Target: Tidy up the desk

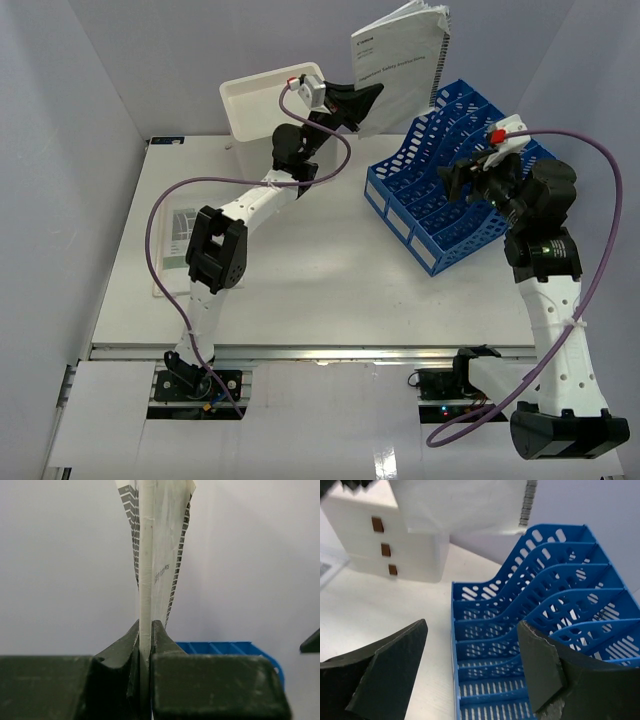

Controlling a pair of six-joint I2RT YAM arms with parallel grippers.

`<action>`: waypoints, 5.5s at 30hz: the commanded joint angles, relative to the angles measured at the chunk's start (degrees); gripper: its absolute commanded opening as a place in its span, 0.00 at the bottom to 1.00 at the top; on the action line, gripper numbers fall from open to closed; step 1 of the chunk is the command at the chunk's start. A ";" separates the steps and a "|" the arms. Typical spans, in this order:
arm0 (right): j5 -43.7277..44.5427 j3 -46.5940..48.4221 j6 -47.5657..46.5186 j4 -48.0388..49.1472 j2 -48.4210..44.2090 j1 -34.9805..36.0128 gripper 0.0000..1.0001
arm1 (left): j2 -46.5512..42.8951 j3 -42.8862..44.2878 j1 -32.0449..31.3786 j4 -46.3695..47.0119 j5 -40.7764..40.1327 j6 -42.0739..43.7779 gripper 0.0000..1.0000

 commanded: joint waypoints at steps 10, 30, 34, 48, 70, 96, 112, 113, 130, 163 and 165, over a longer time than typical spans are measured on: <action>-20.43 -22.76 -22.21 -4.27 -5.37 -2.91 0.18 | 13.44 24.61 7.60 1.83 13.06 -20.84 0.04; -25.49 -28.16 -24.74 -5.32 -3.29 -3.01 0.17 | 23.94 25.76 8.40 15.97 12.59 -35.85 0.05; -25.73 -28.33 -24.69 -5.36 -3.38 -3.01 0.17 | 23.82 25.12 8.36 17.19 12.48 -37.09 0.05; -25.79 -28.33 -24.60 -5.27 -3.64 -3.01 0.17 | 27.53 27.75 6.62 10.66 9.62 -32.15 0.08; -25.68 -28.60 -24.69 -5.27 -2.63 -3.01 0.17 | 21.10 23.12 4.32 -6.72 9.24 -7.70 0.06; -24.83 -29.05 -24.69 -4.91 0.94 -3.01 0.17 | 12.00 26.70 0.98 -26.78 10.18 17.57 0.06; -24.91 -29.13 -24.95 -5.00 0.75 -3.10 0.17 | -0.37 14.29 2.15 -18.33 11.16 10.91 0.05; -24.91 -29.13 -24.95 -5.01 0.75 -3.10 0.17 | -1.62 13.13 2.19 -17.89 10.96 10.94 0.05; -19.83 -27.94 -25.44 -9.66 -3.06 -5.56 0.17 | -10.78 -3.58 -6.25 -12.19 5.83 12.52 0.02; -11.68 -34.35 -24.60 -12.26 -10.89 -5.65 0.12 | 1.84 4.51 -14.44 -15.59 -7.32 18.00 0.01; -11.73 -34.34 -24.60 -12.15 -10.93 -5.65 0.12 | 1.45 3.59 -14.98 -15.12 -7.12 17.42 0.01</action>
